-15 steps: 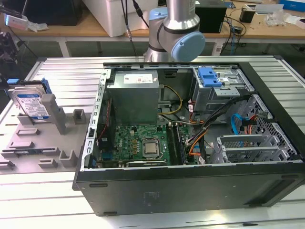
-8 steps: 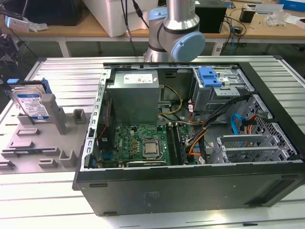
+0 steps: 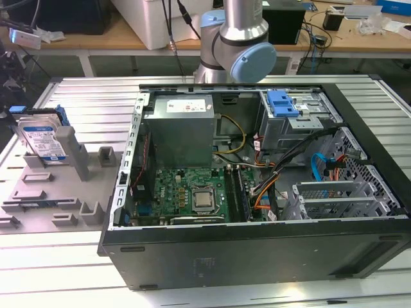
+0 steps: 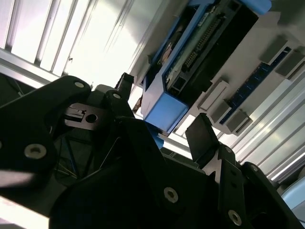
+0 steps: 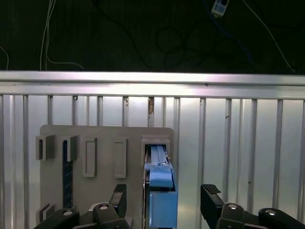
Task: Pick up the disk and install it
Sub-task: 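Pick up the disk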
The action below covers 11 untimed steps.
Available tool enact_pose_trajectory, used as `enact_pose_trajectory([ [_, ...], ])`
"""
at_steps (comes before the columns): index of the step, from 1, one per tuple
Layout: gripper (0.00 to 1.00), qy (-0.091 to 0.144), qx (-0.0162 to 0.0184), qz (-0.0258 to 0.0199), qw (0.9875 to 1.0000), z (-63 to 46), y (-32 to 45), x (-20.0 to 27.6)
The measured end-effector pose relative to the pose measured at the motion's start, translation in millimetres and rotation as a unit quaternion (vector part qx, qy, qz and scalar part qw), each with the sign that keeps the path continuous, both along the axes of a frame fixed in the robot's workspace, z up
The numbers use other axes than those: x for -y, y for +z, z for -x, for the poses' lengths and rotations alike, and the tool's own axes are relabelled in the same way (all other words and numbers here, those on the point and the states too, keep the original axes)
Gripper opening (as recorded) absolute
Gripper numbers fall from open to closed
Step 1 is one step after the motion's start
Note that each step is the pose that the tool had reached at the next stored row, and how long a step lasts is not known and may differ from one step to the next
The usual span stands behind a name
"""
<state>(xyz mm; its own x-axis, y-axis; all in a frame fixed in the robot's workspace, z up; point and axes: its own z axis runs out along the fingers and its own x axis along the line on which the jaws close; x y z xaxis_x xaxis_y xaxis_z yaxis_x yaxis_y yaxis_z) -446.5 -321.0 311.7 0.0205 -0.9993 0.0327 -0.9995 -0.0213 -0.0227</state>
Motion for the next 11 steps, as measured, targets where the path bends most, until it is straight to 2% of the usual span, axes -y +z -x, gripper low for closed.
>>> enact_pose_trajectory([
  [11,0.72,0.002,0.0,0.0,1.0,0.6,-12.1,0.4],
])
